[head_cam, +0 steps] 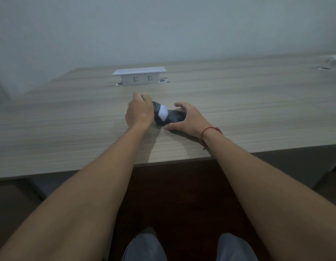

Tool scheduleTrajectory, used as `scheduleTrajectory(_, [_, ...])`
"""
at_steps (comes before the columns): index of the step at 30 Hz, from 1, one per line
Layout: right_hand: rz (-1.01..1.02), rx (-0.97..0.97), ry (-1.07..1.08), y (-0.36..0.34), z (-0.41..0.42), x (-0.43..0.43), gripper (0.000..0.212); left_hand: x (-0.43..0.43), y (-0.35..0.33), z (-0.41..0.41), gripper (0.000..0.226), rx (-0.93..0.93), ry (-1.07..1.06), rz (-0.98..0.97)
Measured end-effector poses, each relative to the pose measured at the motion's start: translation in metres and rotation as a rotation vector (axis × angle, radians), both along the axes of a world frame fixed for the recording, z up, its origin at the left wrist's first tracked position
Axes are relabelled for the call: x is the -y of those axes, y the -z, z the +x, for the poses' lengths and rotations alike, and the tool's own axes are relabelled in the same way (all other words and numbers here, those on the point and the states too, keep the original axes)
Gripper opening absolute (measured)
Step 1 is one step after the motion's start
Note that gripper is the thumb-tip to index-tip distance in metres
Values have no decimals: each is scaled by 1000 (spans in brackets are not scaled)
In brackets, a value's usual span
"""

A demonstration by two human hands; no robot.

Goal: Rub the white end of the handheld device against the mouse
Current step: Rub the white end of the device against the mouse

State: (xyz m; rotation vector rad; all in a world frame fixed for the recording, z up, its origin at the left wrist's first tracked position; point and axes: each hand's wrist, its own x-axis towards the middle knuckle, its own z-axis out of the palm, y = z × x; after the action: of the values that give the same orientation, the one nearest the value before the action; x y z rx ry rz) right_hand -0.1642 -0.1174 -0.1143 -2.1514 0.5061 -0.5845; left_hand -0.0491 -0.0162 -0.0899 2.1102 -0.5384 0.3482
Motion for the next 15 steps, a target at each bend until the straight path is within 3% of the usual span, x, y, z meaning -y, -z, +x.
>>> scheduleTrajectory(3, [2, 1, 2, -1, -2, 0, 92, -9, -1, 5, 36, 33, -63, -66])
scheduleTrajectory(8, [18, -8, -6, 0, -1, -1, 92, 1, -8, -2, 37, 66, 144, -115])
scheduleTrajectory(12, [22, 1, -6, 0, -2, -3, 90, -4, 1, 1, 34, -3, -32, -8])
scheduleTrajectory(15, [31, -2, -5, 0, -1, -3, 90, -10, 0, 5, 34, 88, 25, -90])
